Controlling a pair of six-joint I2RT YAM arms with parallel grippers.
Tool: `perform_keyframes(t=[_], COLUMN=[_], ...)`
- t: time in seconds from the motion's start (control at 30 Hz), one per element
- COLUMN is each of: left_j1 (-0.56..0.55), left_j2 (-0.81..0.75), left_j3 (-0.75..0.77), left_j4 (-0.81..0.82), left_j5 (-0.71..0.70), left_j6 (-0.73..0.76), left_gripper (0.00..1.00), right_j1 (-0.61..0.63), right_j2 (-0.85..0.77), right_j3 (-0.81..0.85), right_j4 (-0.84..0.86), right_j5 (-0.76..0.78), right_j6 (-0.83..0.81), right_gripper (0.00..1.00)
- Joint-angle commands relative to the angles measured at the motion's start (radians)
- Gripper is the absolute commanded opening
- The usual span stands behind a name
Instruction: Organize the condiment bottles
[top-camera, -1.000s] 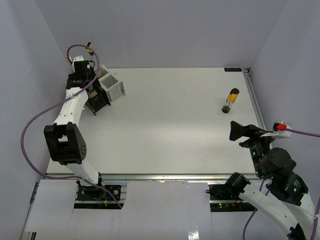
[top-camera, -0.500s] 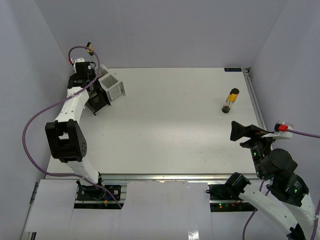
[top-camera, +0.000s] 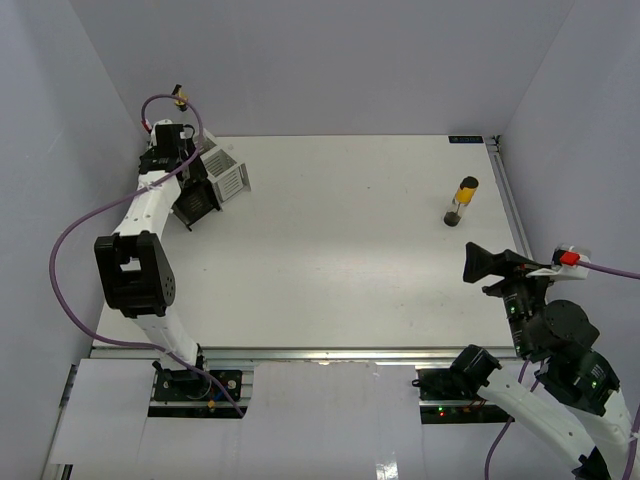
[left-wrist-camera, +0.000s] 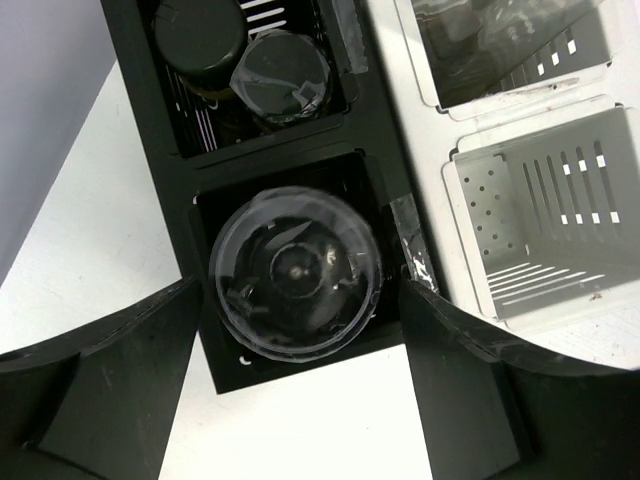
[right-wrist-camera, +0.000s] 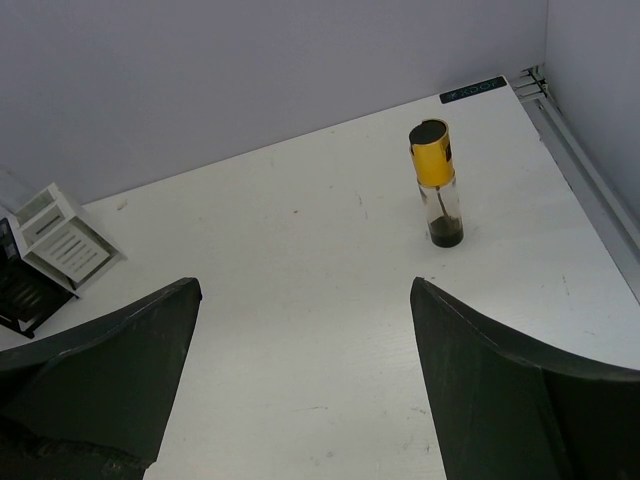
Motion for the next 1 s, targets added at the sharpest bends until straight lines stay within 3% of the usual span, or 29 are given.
perform_keyframes(t=[0.0,0.2,0.37,0.47,0.63,0.73,0.83,0.97], left_j1=[0.001,0.002,-0.002,-0.046,-0.284,-0.363,-0.392,-0.406], left_j2=[-0.005,-0.067,-0.17,-0.248,-0.382,-0.444,-0.527,-0.553], left_j3=[0.061,0.152,0.245,0.16,-0.113,-0.264,-0.428,-0.531], left_j4=[-0.023,-0.104,-0.19,-0.145,-0.056,0.022,0.123,0.201], left_j5=[-0.024,0.003,0.156,0.298,0.393,0.464,0.568,0.741], left_j6=[0.002,-0.006,-0.023,-0.037,-0.017,-0.022,-0.056,-0.099], left_gripper=[0.91,0.92,0.93,0.93,0.94,0.94,0.94,0.96], right_j1=[0.009,0.007,0.01,0.008,-0.018,-0.184,-0.459,-0.574], right_j2=[-0.013,0.05,0.258,0.41,0.662,0.773,0.876,0.973], right_j3=[0.036,0.066,0.145,0.198,0.316,0.387,0.438,0.494], right_j4=[0.038,0.0,-0.025,-0.016,-0.038,-0.017,-0.02,-0.038], right_j5=[0.025,0.03,0.053,0.075,0.095,-0.015,-0.275,-0.28], right_j6=[-0.007,-0.001,-0.037,-0.074,-0.099,-0.134,-0.139,-0.137], right_gripper=[0.92,0.93,0.92,0.92,0.92,0.93,0.96,0.96])
